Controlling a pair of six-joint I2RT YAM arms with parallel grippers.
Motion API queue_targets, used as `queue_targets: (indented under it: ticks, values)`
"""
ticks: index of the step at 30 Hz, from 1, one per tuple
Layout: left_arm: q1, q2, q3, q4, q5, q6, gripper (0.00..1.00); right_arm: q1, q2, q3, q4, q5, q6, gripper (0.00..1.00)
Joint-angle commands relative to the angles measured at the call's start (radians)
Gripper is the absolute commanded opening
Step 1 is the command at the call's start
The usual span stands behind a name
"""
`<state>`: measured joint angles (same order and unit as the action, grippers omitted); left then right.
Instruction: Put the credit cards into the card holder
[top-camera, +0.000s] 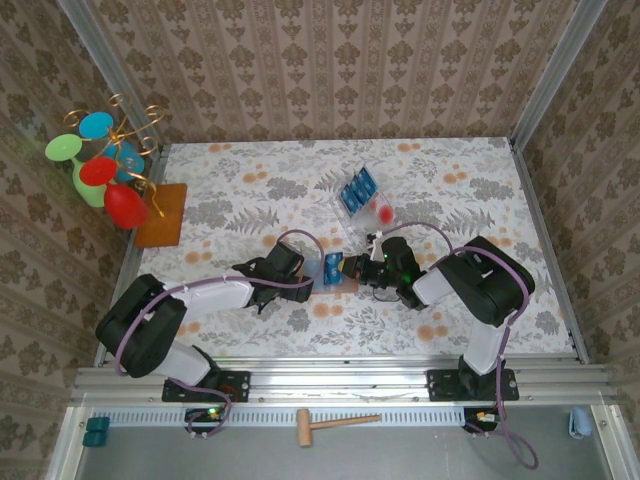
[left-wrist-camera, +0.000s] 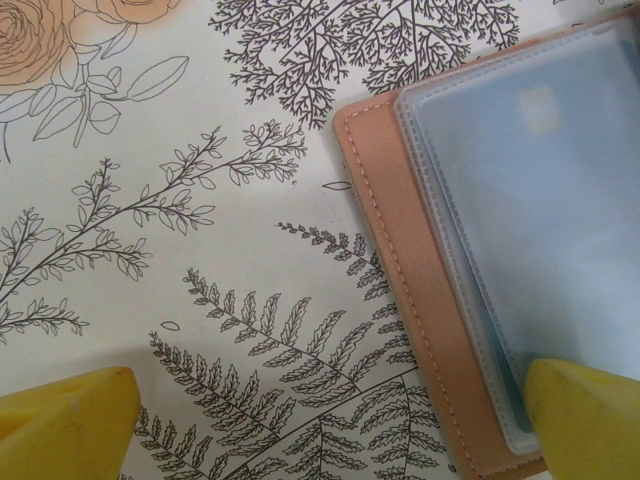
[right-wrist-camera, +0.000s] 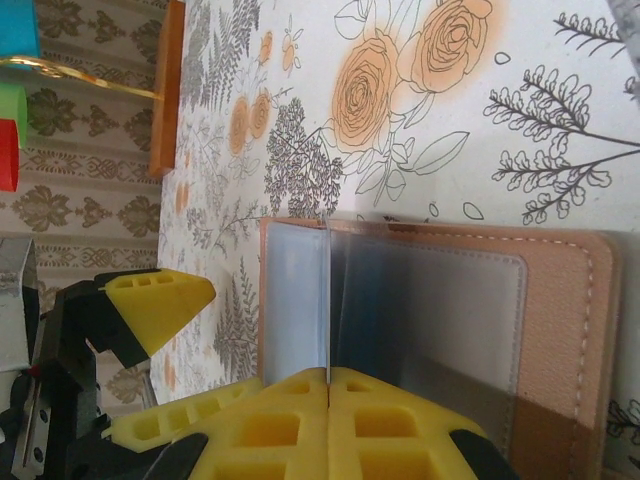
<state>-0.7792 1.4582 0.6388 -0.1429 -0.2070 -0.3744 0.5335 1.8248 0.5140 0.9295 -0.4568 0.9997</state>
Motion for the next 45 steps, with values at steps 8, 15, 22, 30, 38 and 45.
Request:
queue_targets:
  ticks: [8,15,22,30,38,45]
  values:
    - [-0.005,-0.016,-0.013,-0.035,-0.013,-0.012,1.0,-0.017,-0.013,-0.028,0.023,0.033,0.003,0.0]
    - [-0.005,-0.019,-0.012,-0.035,-0.013,-0.011,1.0,-0.021,-0.009,-0.019,0.02,0.017,0.003,0.0]
    - [-0.006,-0.017,-0.013,-0.034,-0.014,-0.011,1.0,-0.02,0.023,-0.006,0.056,-0.026,0.017,0.0]
    - [-0.005,-0.018,-0.016,-0.029,-0.013,-0.013,1.0,-0.015,0.042,0.0,0.082,-0.047,0.027,0.0]
    - [-0.005,-0.016,-0.018,-0.027,-0.013,-0.013,1.0,-0.012,0.048,0.006,0.087,-0.058,0.036,0.0]
    - [-0.005,-0.016,-0.019,-0.029,-0.012,-0.014,1.0,-0.004,0.054,0.006,0.09,-0.063,0.037,0.0]
